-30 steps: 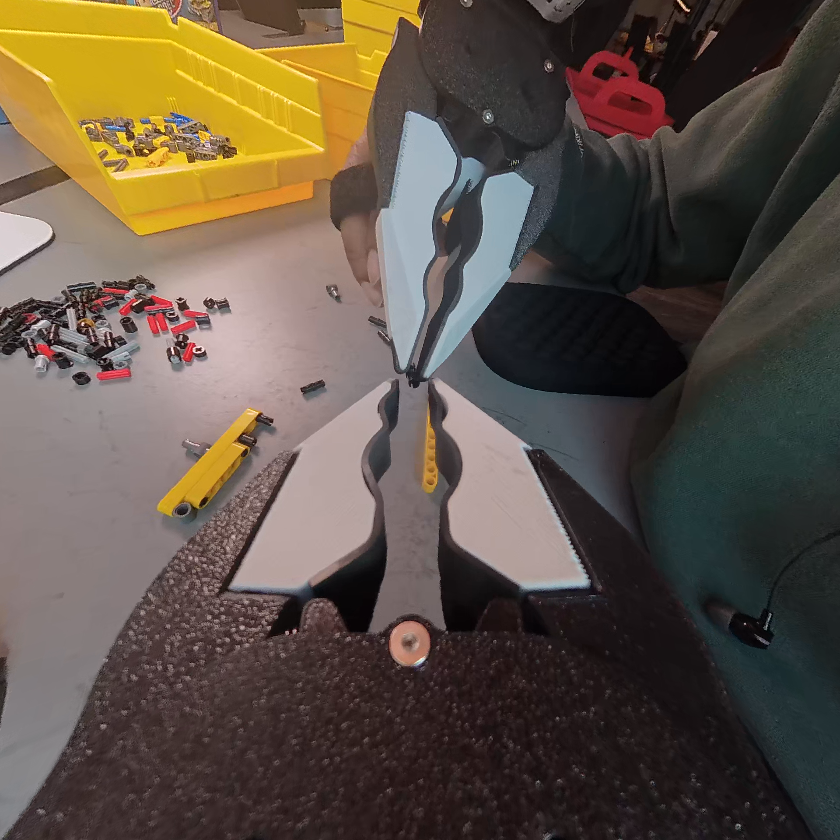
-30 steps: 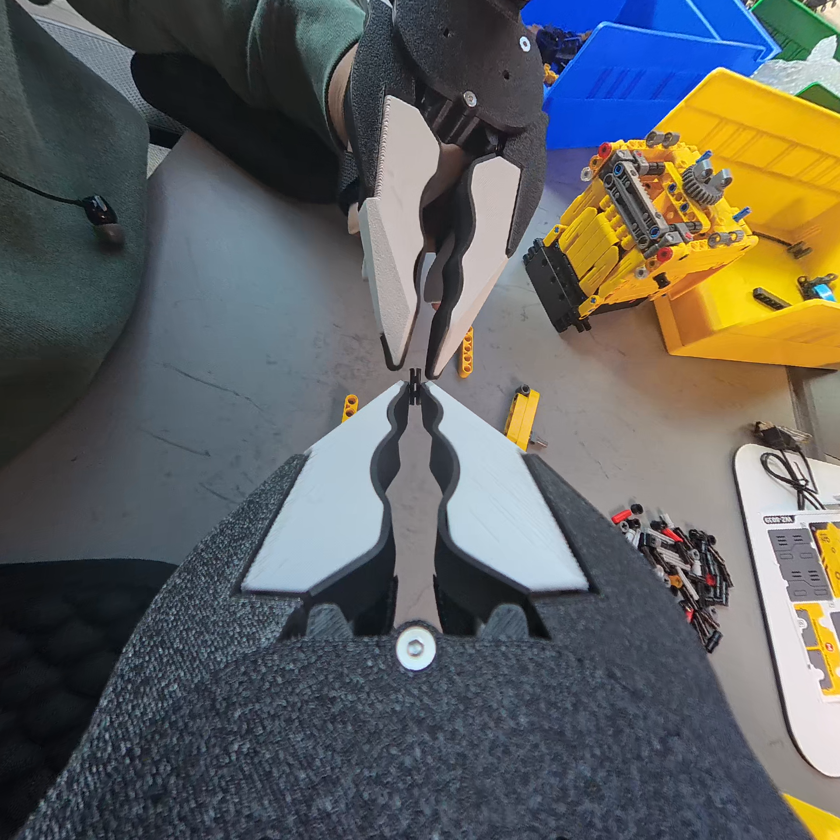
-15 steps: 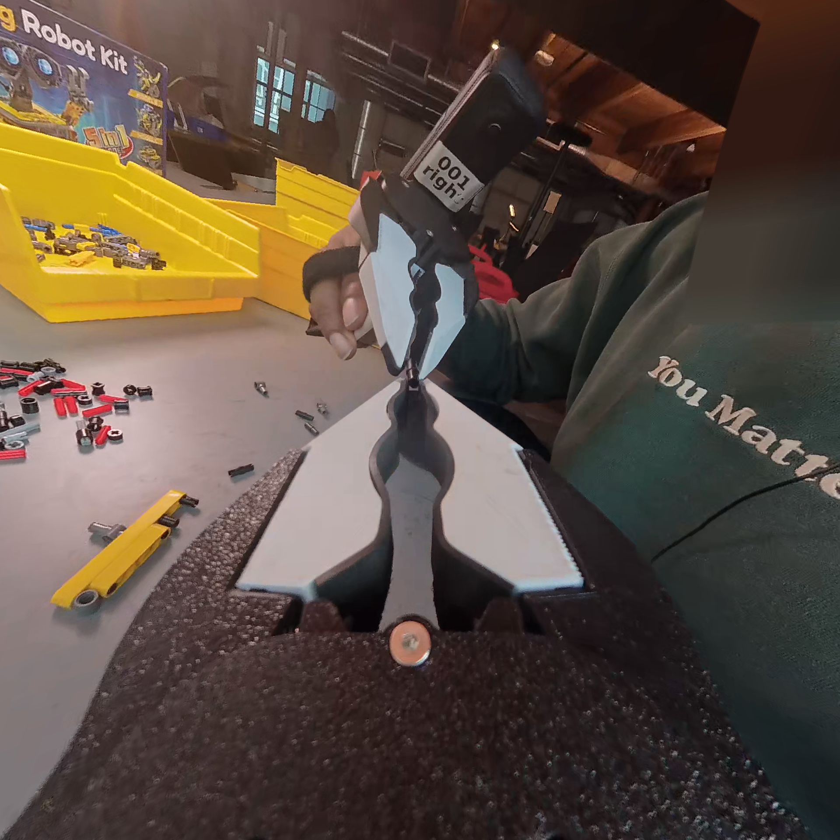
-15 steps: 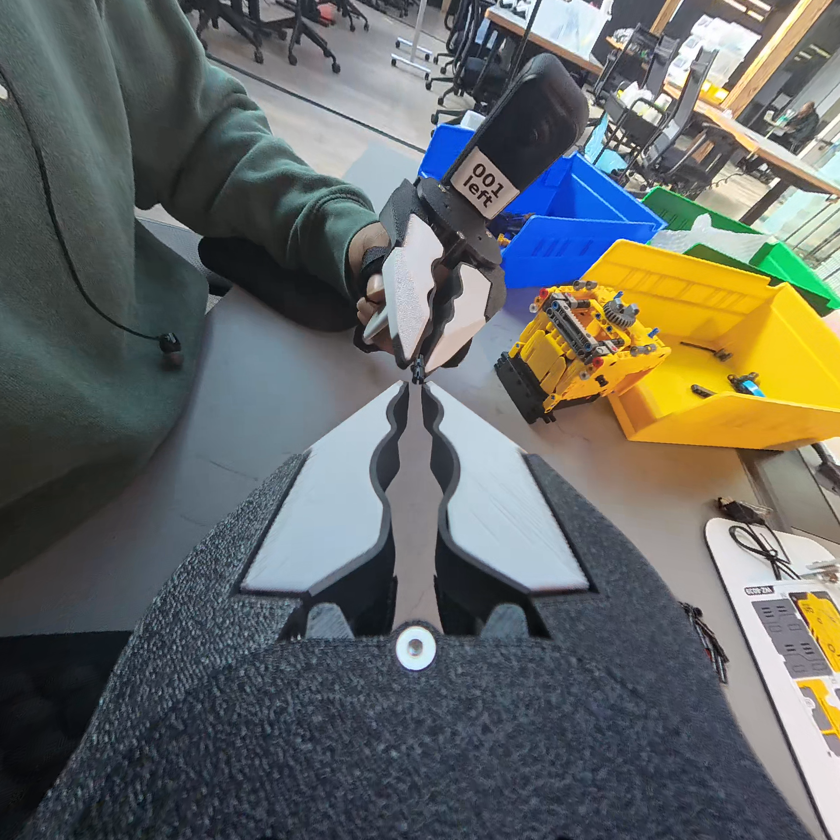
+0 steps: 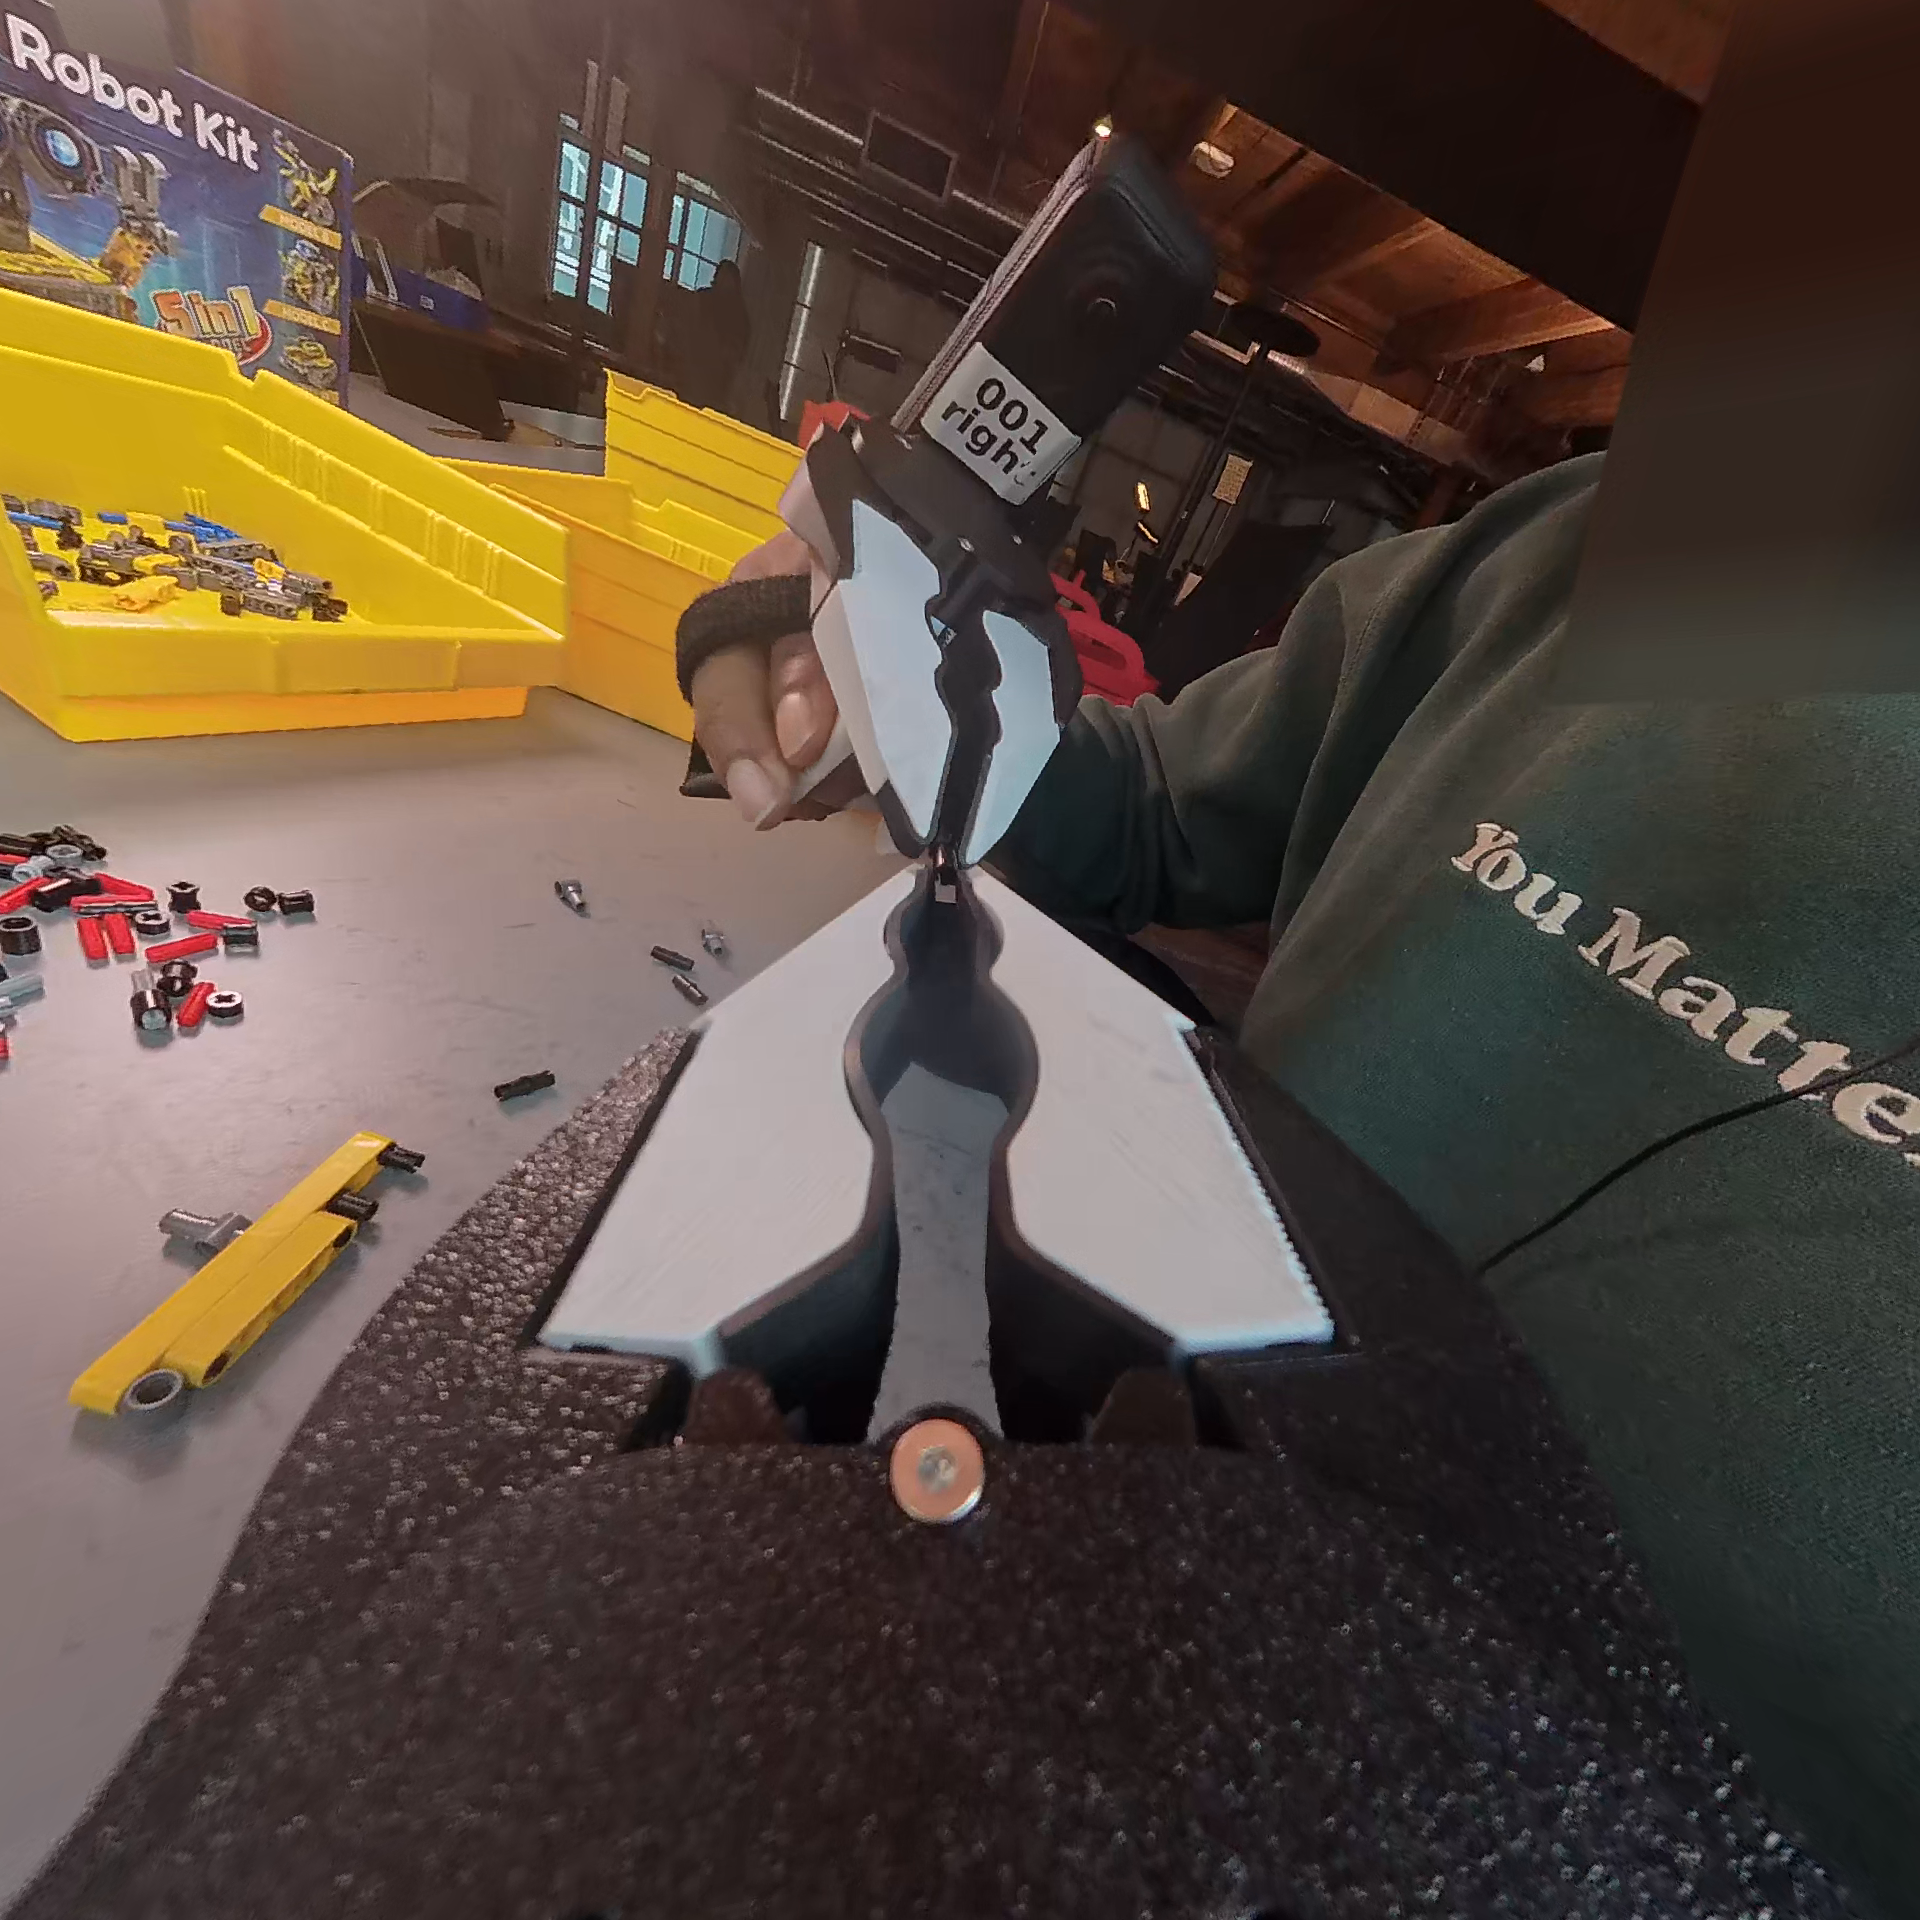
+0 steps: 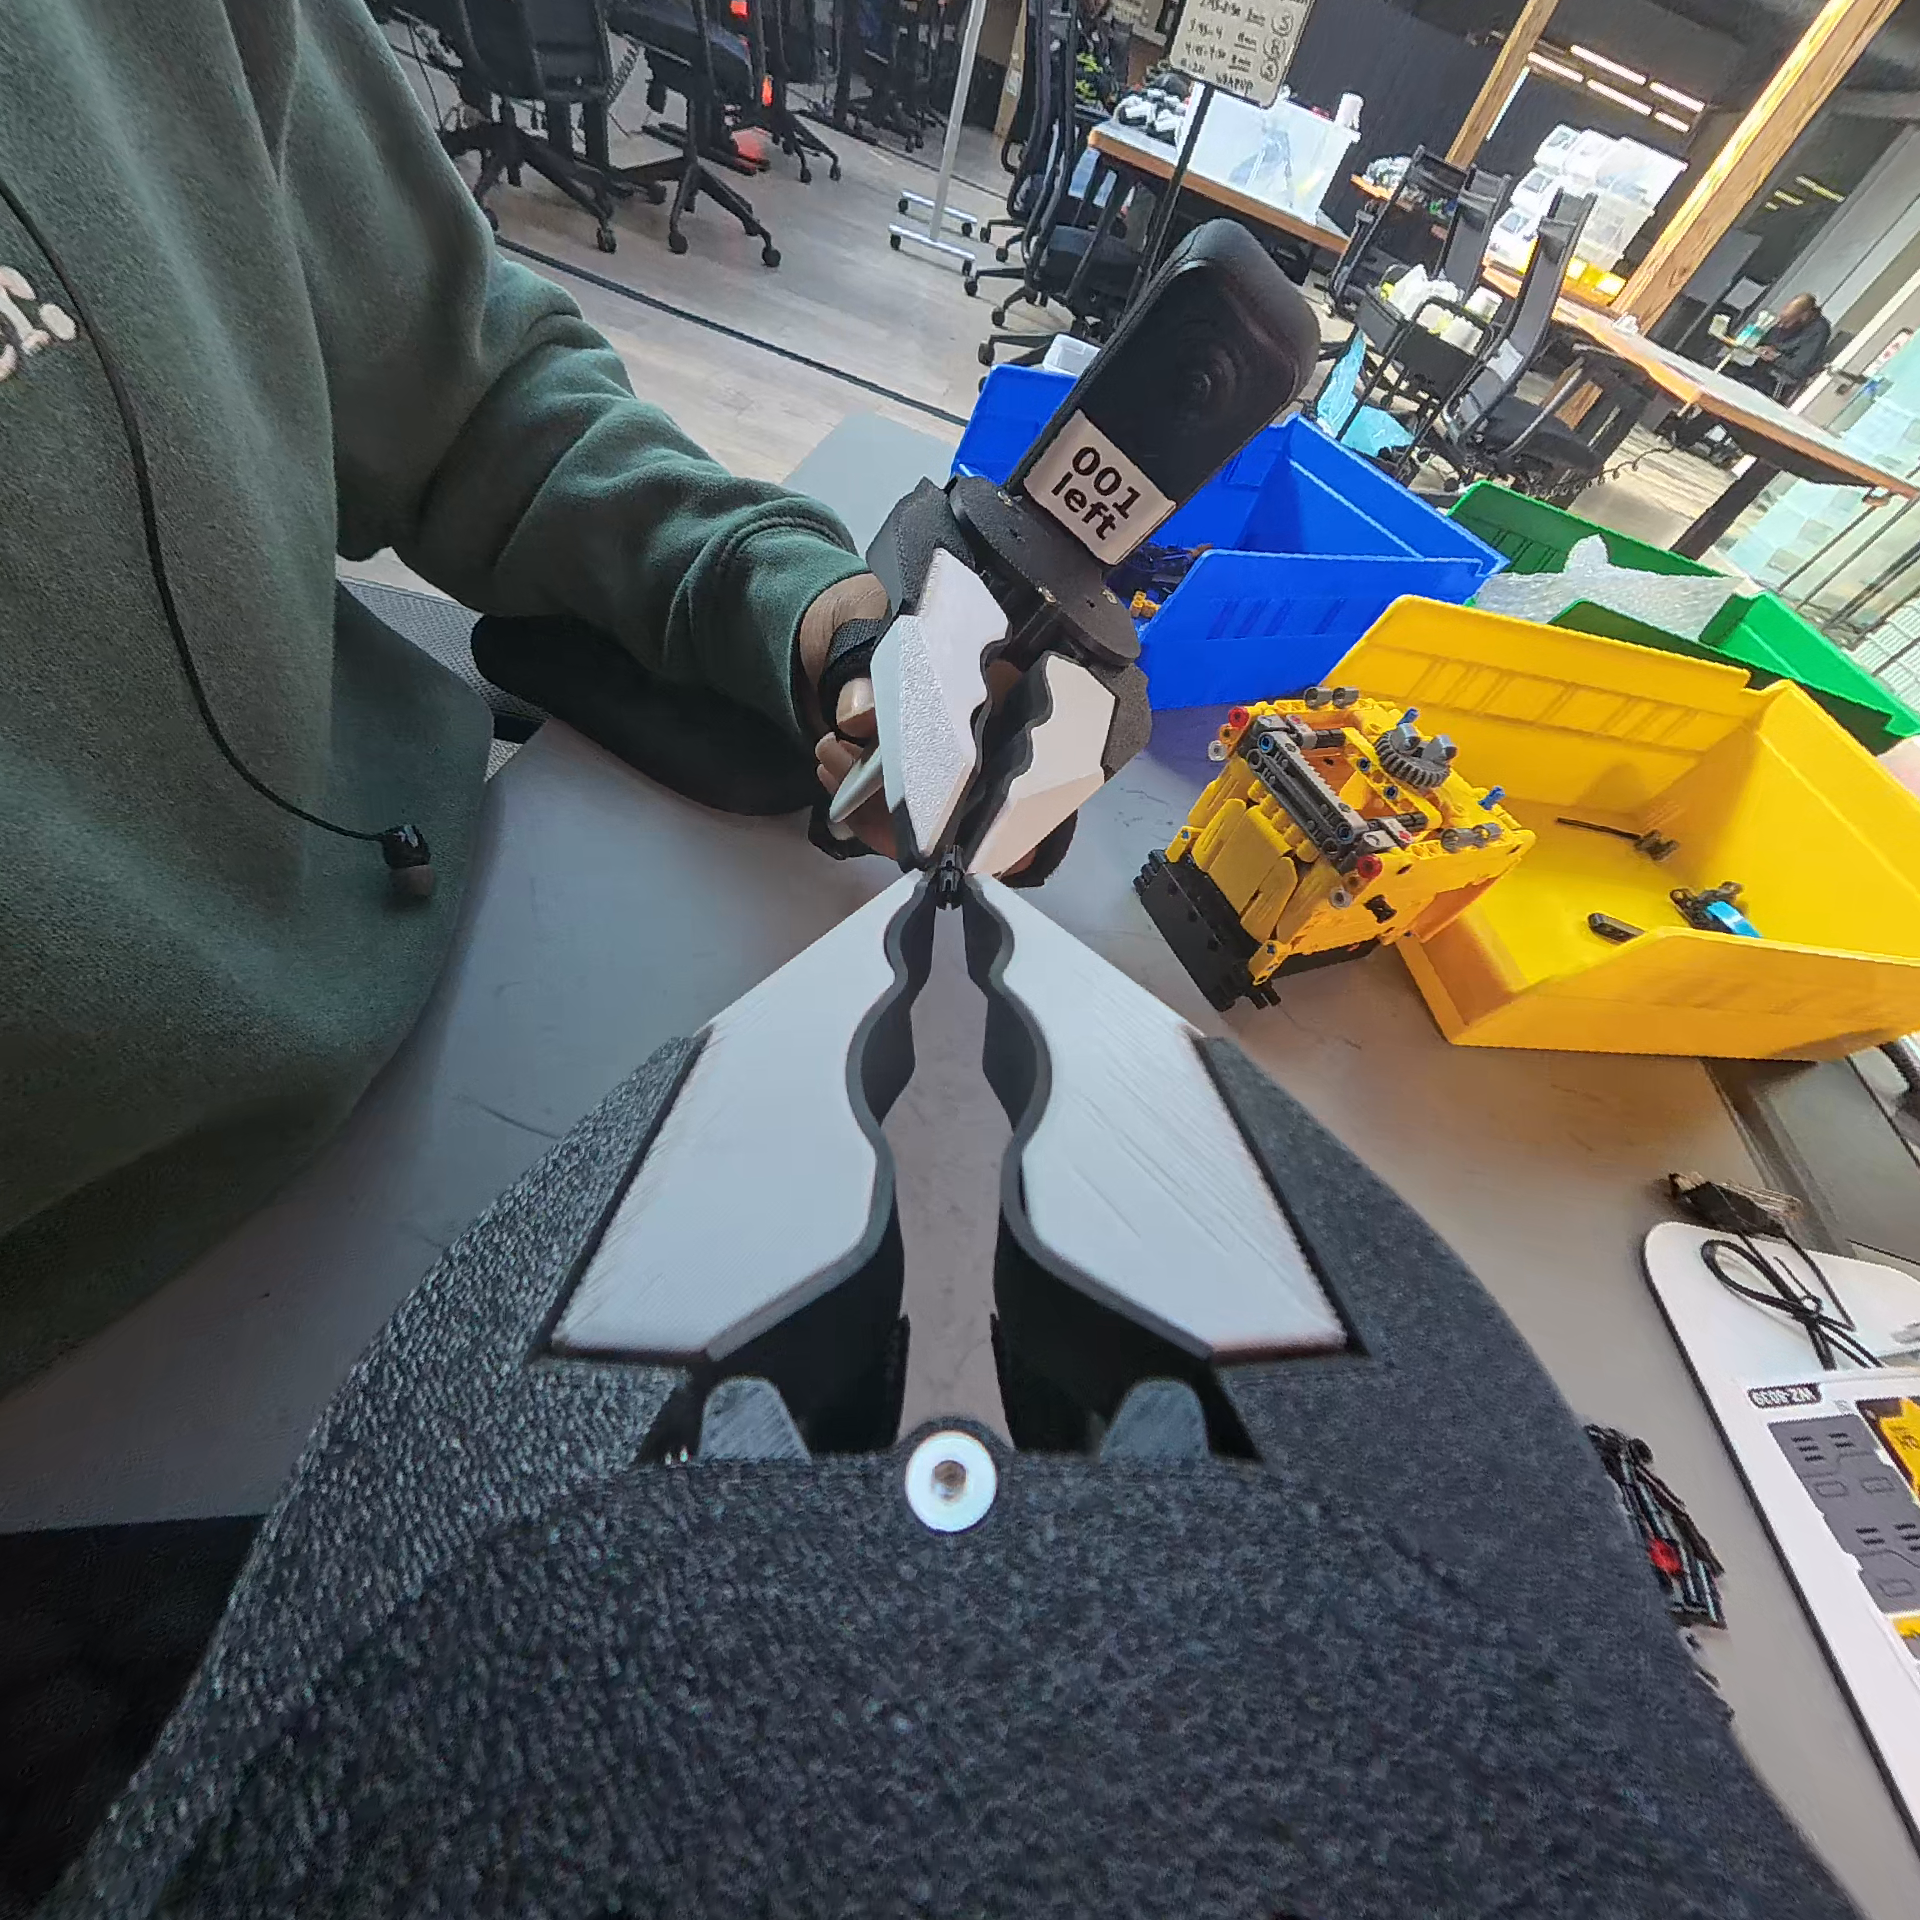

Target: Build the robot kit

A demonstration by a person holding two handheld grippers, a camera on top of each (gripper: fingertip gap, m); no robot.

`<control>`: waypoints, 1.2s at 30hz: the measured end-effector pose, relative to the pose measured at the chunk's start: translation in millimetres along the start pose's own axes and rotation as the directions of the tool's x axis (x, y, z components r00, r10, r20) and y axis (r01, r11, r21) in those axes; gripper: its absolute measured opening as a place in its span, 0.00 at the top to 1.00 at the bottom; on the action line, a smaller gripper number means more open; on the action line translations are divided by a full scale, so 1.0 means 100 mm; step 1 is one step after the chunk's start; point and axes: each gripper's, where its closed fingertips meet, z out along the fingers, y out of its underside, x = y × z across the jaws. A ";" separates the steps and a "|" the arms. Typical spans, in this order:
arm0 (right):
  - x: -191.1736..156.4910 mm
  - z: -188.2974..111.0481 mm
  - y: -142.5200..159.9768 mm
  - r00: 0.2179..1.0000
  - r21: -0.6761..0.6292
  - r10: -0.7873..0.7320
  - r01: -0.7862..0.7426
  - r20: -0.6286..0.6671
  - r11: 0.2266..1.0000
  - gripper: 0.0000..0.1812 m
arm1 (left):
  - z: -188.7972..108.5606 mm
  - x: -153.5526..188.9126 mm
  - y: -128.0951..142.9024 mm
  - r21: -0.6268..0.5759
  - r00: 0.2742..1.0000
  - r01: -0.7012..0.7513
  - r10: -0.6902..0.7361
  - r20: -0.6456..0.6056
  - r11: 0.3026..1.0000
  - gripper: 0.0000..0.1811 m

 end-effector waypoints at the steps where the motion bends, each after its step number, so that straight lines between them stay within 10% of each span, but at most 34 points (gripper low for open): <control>1: 0.00 0.00 0.00 1.000 -0.002 -0.001 0.001 0.002 1.000 0.97 | 0.00 0.00 0.00 -0.001 1.000 0.000 0.000 -0.001 1.000 0.98; 36: -0.02 0.11 0.39 0.991 -0.177 0.126 -0.117 0.042 0.977 0.98 | -0.01 -0.26 0.37 -0.294 0.935 -0.234 0.297 0.193 0.927 0.98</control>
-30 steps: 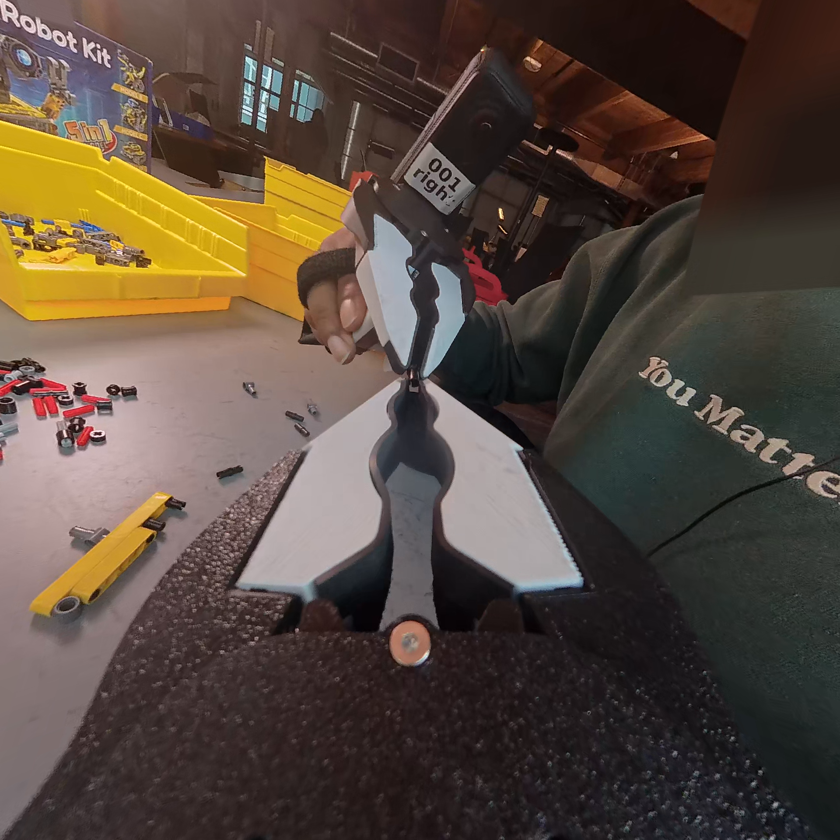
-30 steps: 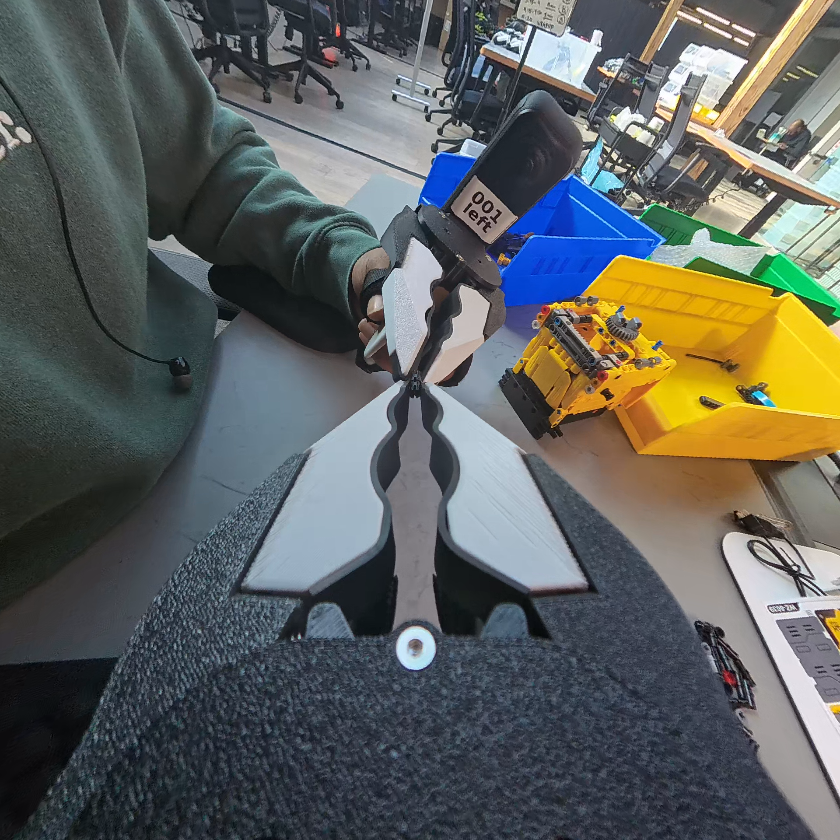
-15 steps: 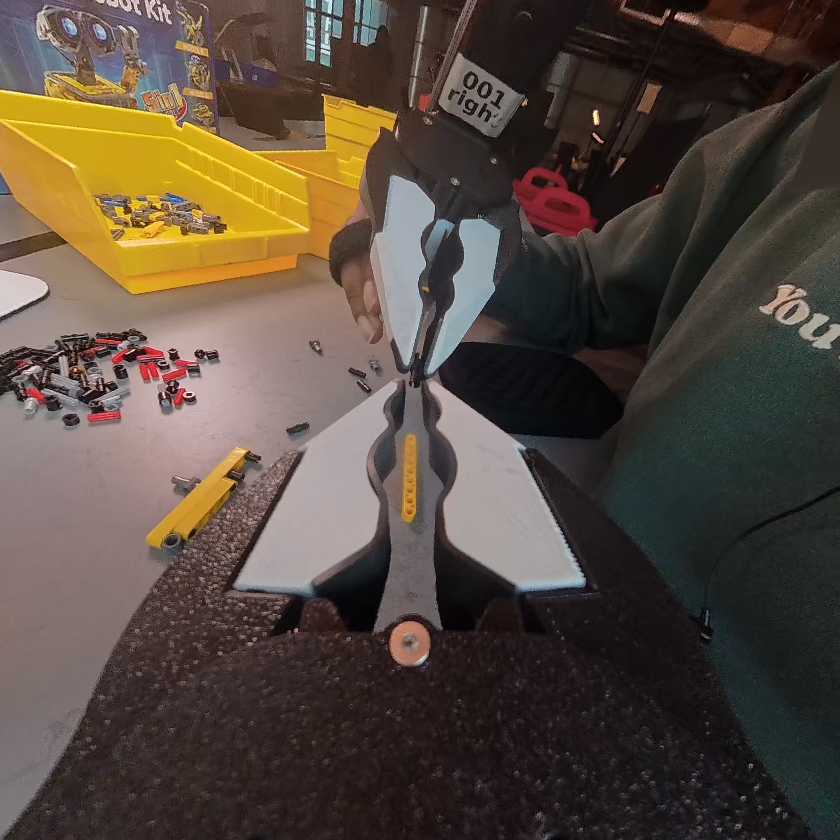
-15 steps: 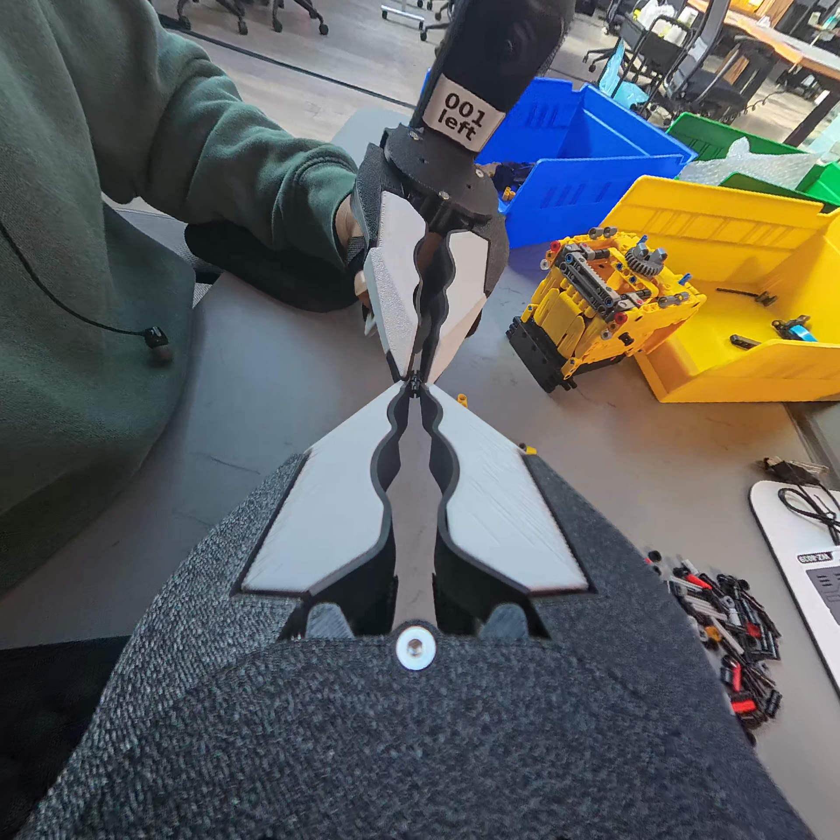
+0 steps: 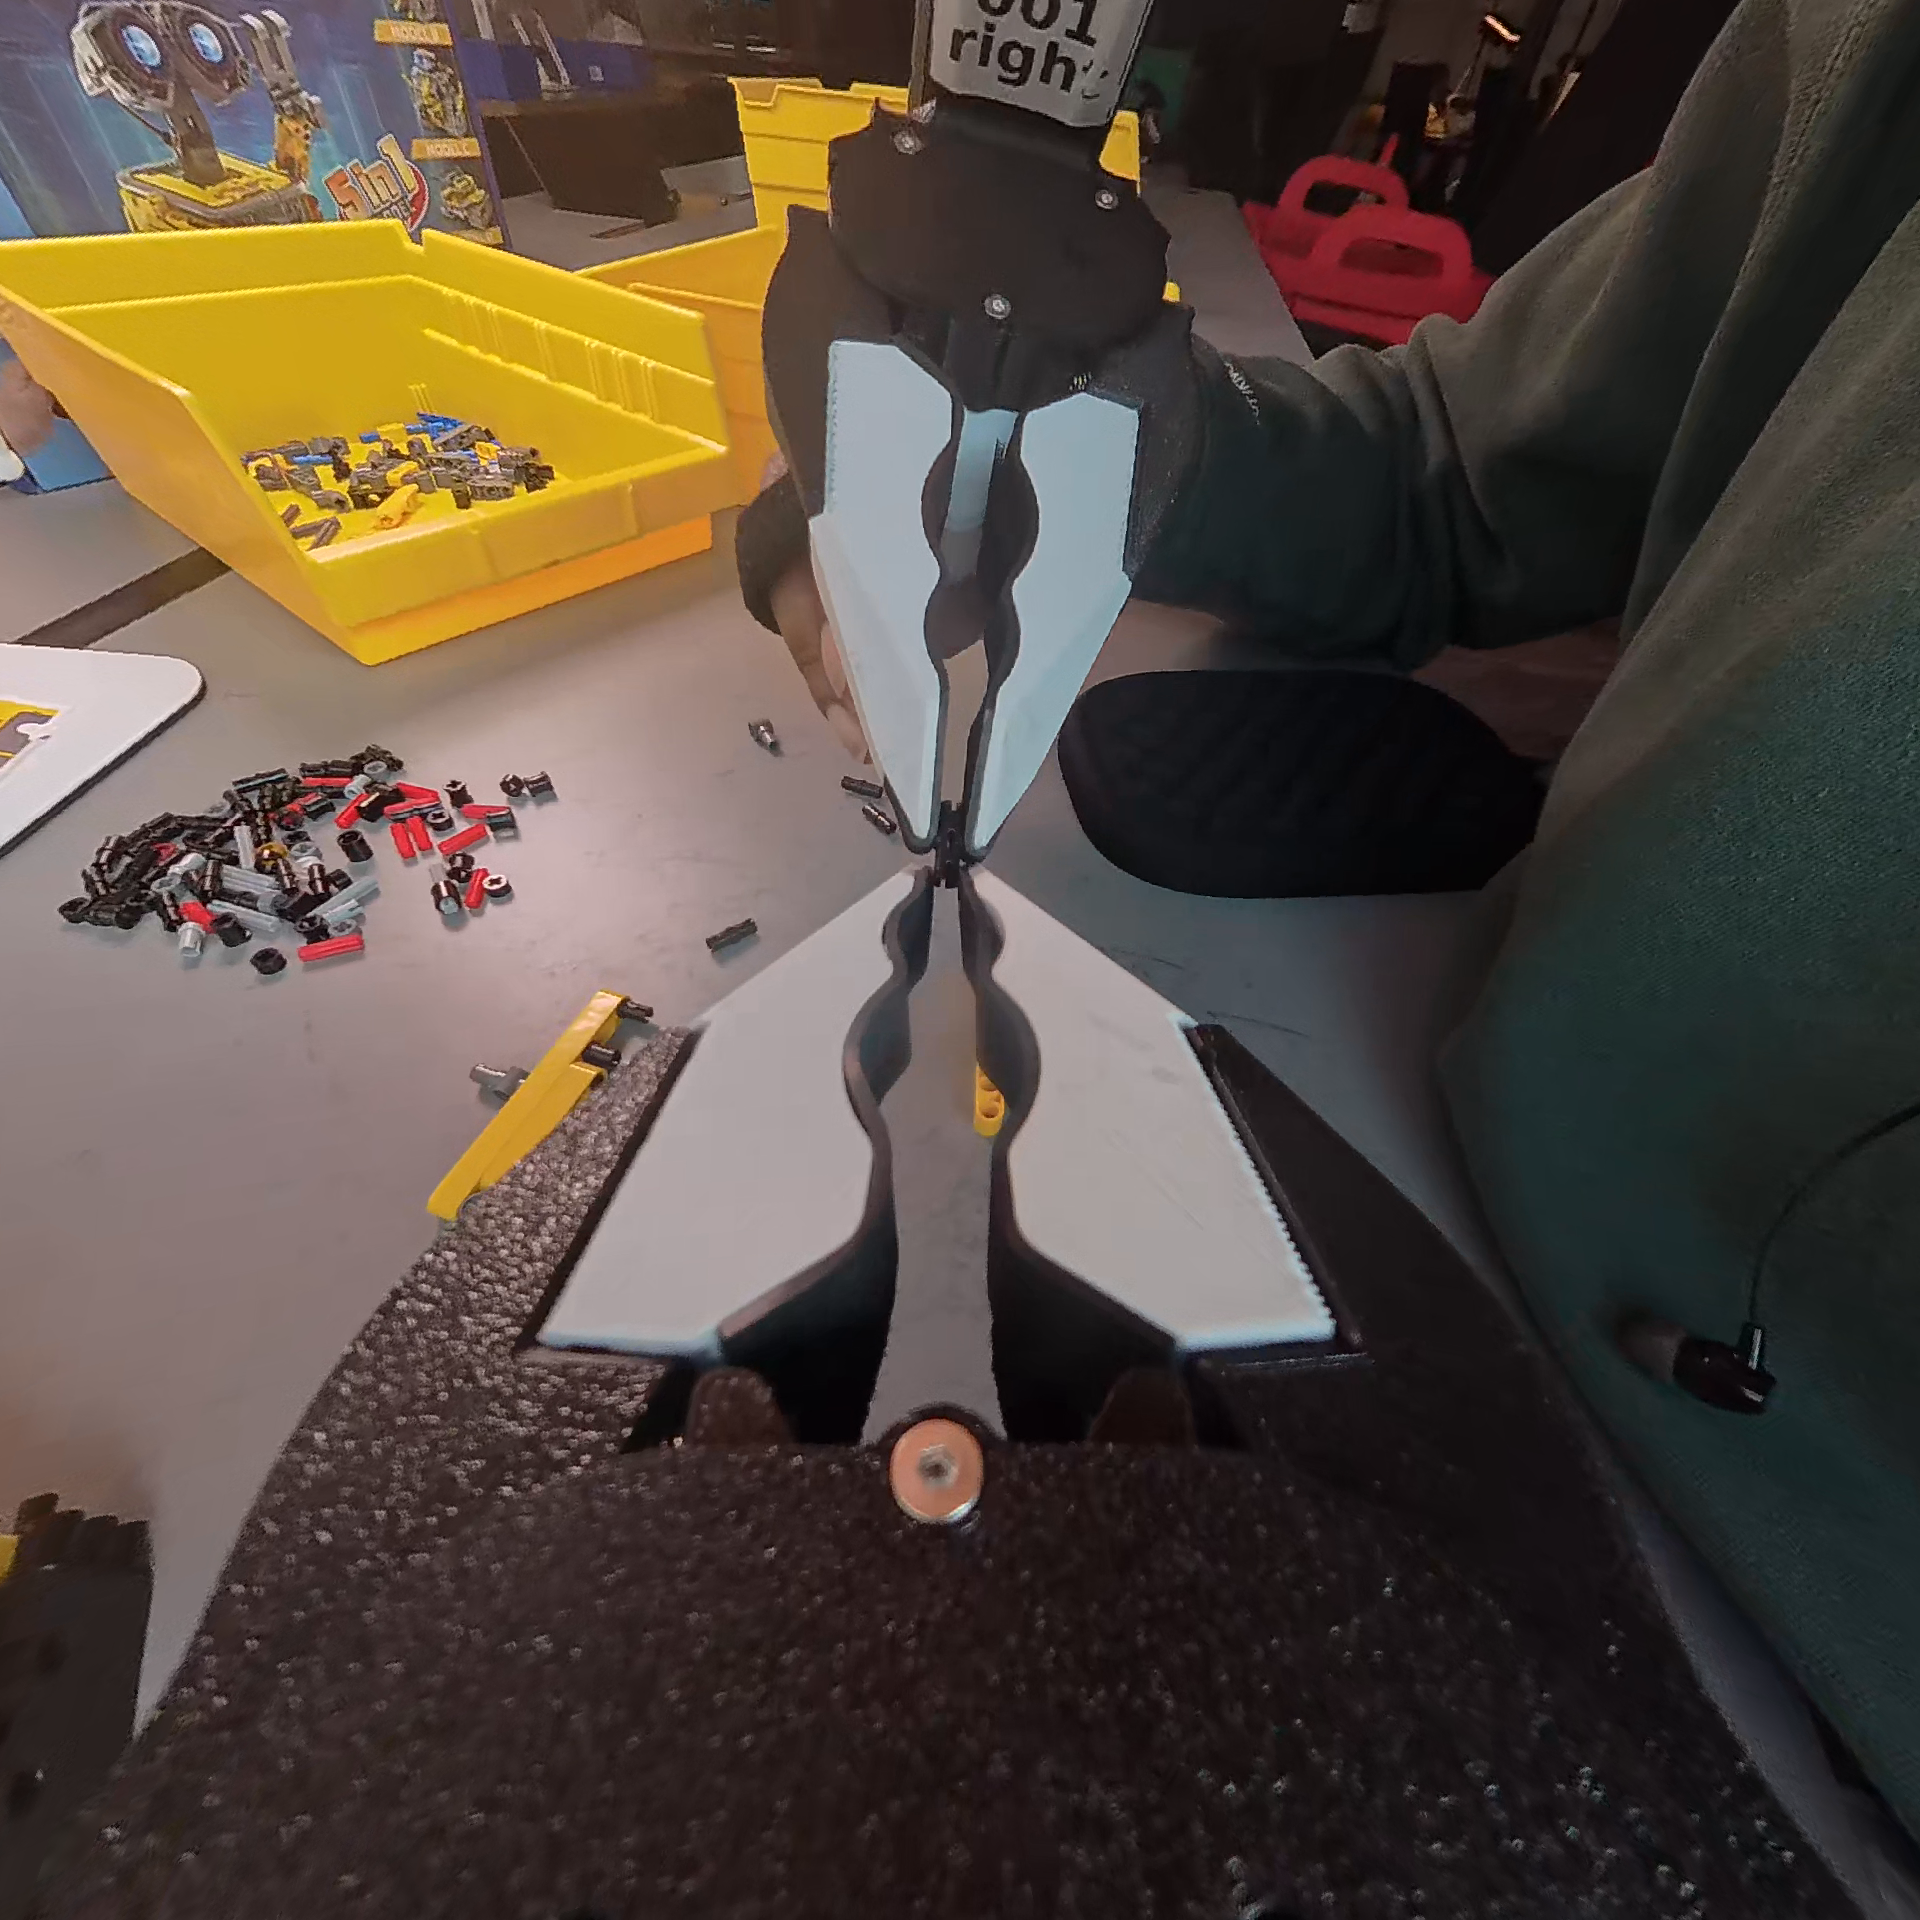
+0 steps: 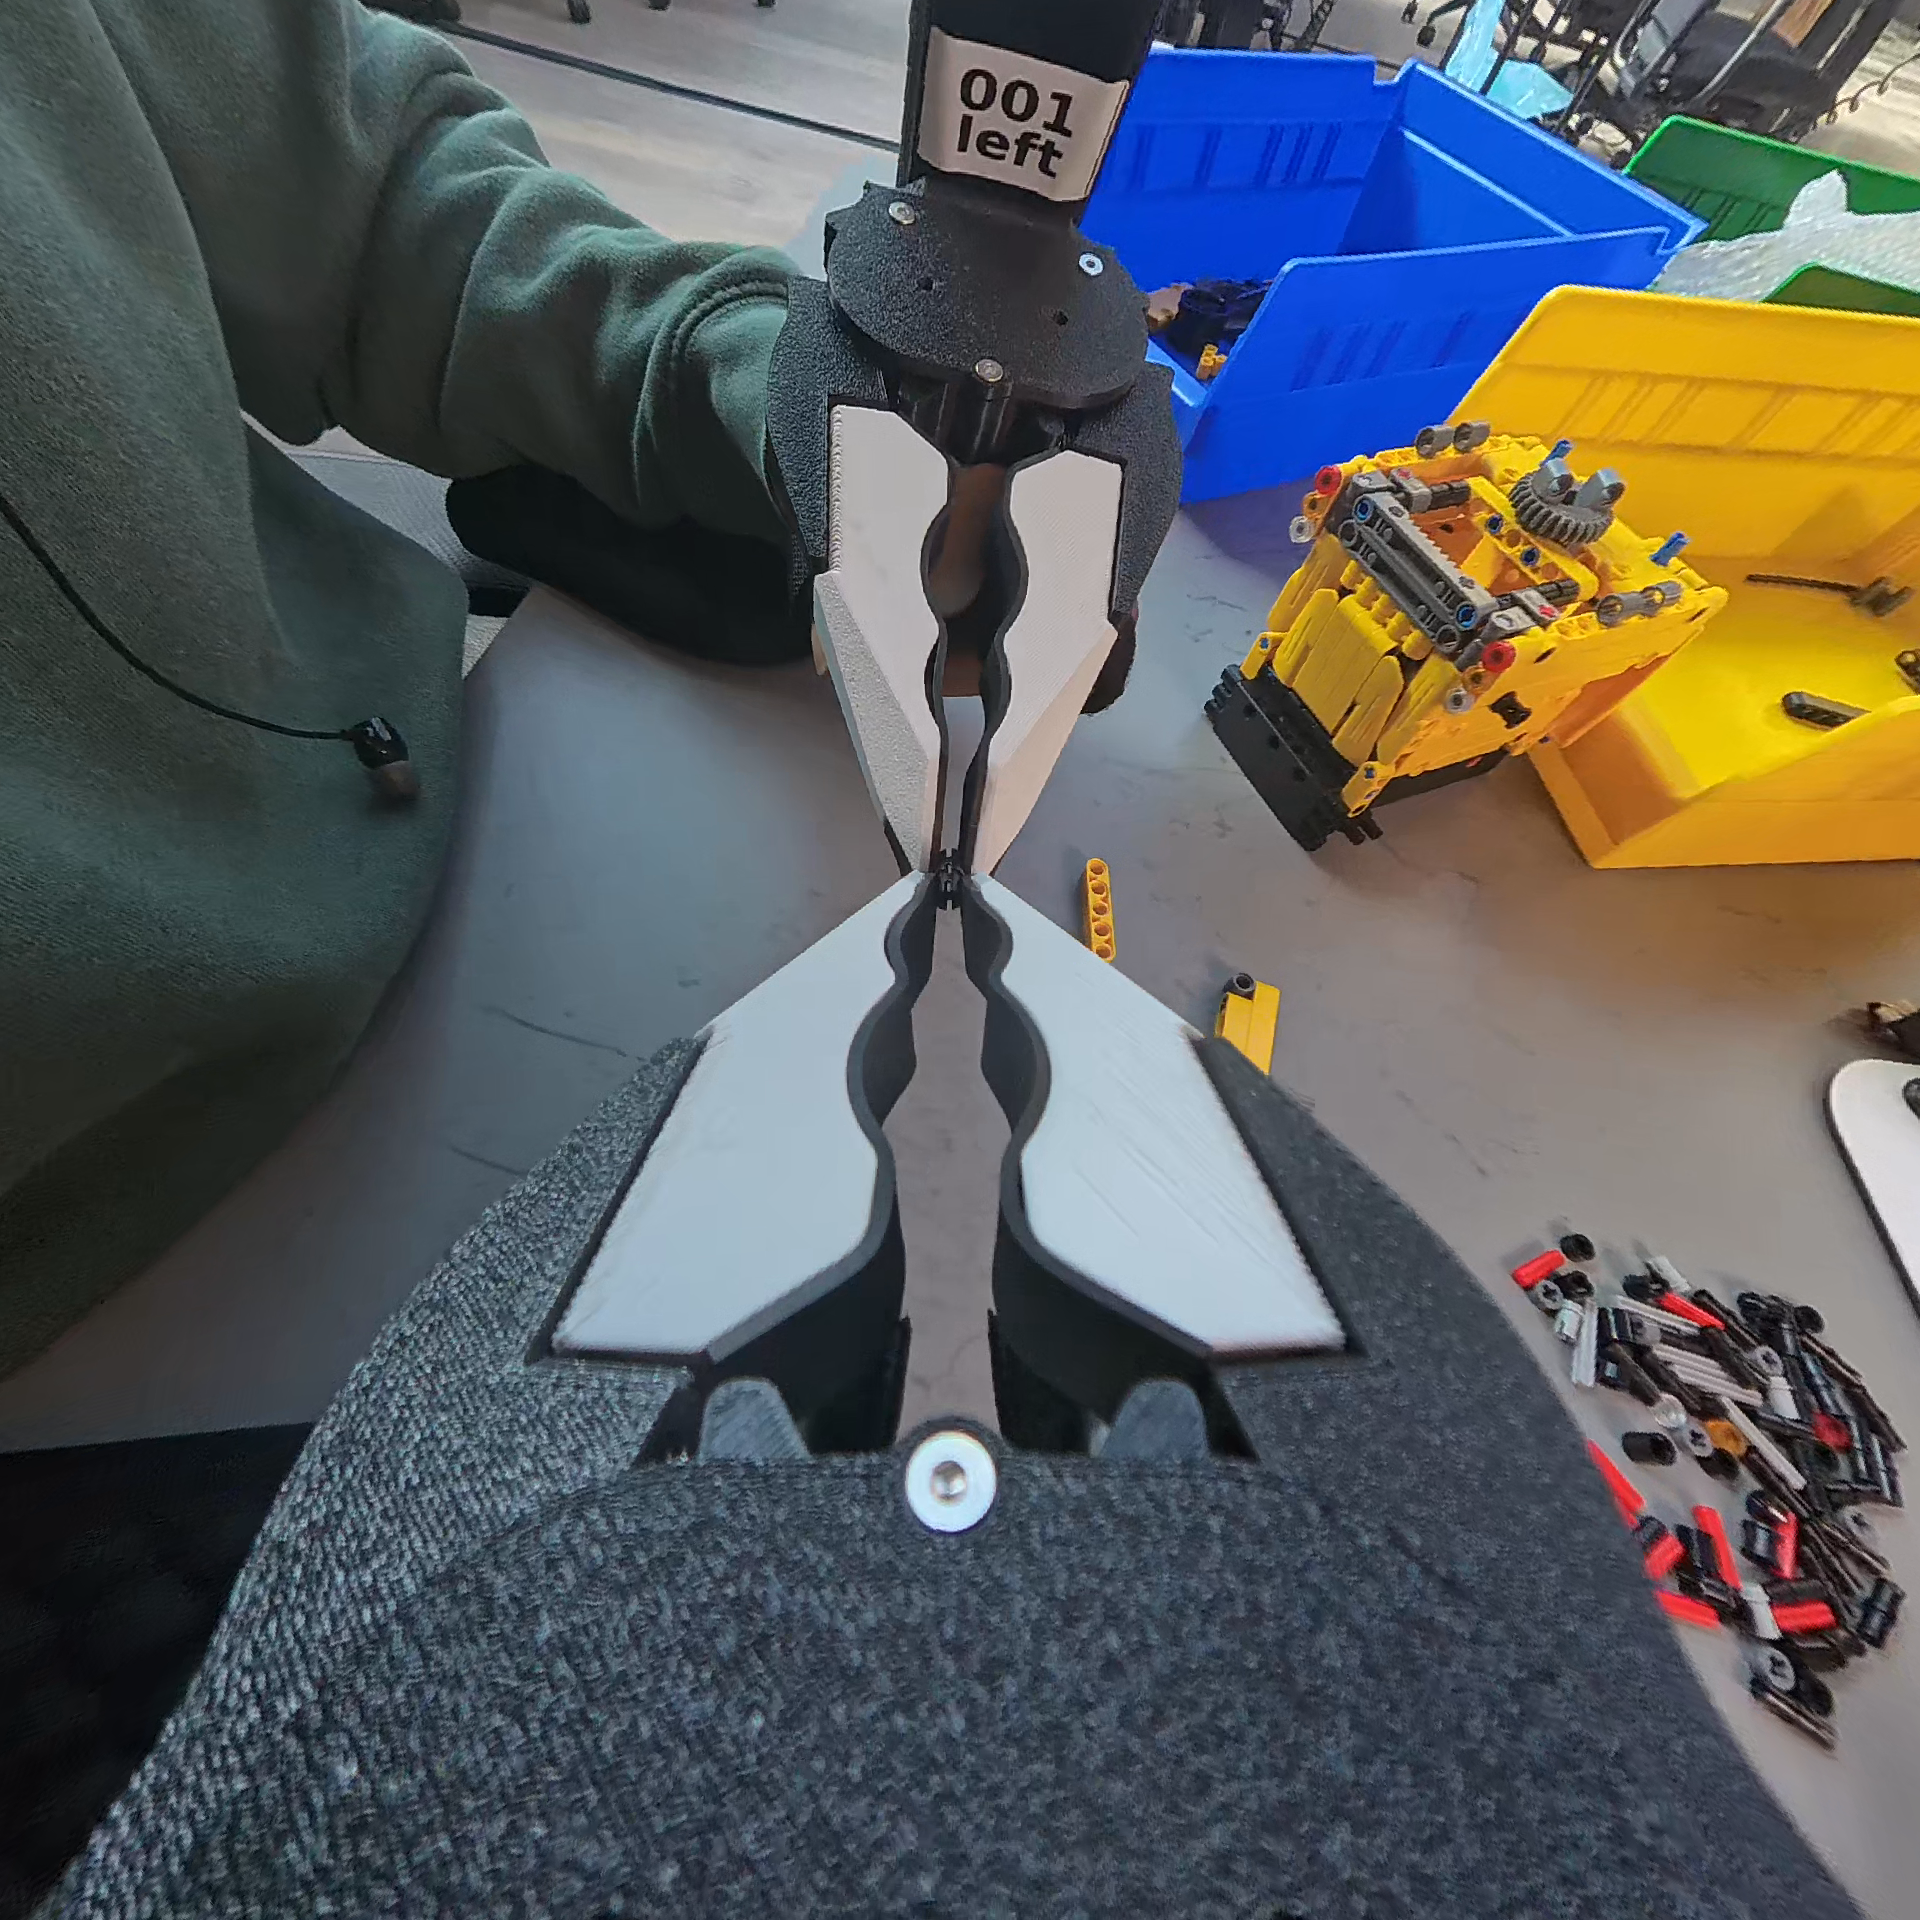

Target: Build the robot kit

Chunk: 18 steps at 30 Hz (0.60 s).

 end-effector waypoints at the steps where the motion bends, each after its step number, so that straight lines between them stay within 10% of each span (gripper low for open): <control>1: 0.00 0.00 0.00 1.000 0.002 0.006 -0.006 0.006 1.000 0.98 | 0.00 0.00 0.00 -0.002 1.000 -0.002 0.002 -0.003 1.000 0.98; 18: -0.03 -0.04 -0.12 1.000 0.076 0.018 -0.020 0.022 0.997 0.98 | -0.02 0.05 -0.08 0.070 0.993 0.085 -0.080 -0.082 0.994 0.98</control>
